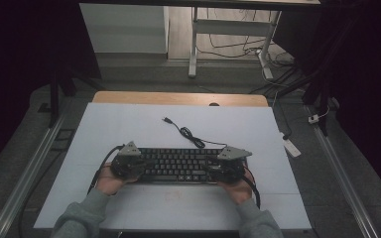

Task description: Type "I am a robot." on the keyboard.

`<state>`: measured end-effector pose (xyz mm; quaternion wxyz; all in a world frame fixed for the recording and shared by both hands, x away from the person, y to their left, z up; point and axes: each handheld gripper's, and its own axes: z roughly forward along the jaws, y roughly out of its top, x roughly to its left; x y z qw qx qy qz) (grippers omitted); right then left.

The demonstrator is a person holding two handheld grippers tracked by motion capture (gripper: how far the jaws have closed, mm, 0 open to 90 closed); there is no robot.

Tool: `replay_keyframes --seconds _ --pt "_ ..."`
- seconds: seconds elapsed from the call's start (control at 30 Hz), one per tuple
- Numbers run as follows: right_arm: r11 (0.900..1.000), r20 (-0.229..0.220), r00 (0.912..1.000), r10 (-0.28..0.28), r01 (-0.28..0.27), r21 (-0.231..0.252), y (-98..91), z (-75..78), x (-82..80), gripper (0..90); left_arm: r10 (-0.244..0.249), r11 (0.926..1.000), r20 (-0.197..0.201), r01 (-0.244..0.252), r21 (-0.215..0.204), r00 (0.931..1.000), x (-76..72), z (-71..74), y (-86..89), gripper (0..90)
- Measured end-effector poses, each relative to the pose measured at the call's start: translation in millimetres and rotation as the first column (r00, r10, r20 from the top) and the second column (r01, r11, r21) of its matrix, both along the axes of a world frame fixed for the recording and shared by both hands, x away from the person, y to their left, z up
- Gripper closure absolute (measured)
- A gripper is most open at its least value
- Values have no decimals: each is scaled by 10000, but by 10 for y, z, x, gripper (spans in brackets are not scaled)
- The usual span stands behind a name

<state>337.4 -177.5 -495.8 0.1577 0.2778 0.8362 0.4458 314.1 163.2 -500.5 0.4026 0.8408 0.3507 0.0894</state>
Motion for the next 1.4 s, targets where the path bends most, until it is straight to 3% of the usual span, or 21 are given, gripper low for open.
replay_keyframes --seconds 0.33,1.07,1.2,1.3,1.4 --pt "10000 8 10000 -8 8 -28 -1 -2 2 551 -301 9978 -240 315 591 9993 34 -123 -183 890" --pt "10000 34 10000 -14 14 -44 -4 -1 2 551 -300 9944 -470 346 999 9984 66 -214 -254 890" --pt "10000 43 10000 -21 21 -30 -5 1 1 551 -292 9951 -451 333 928 9986 62 -206 -252 890" --pt "10000 45 10000 -20 20 -20 -5 2 0 552 -187 9978 -217 200 631 9996 45 -154 -221 881" --pt "10000 52 10000 -17 17 -7 -7 5 -2 552 -6 9996 73 4 277 10000 27 -78 -148 794"
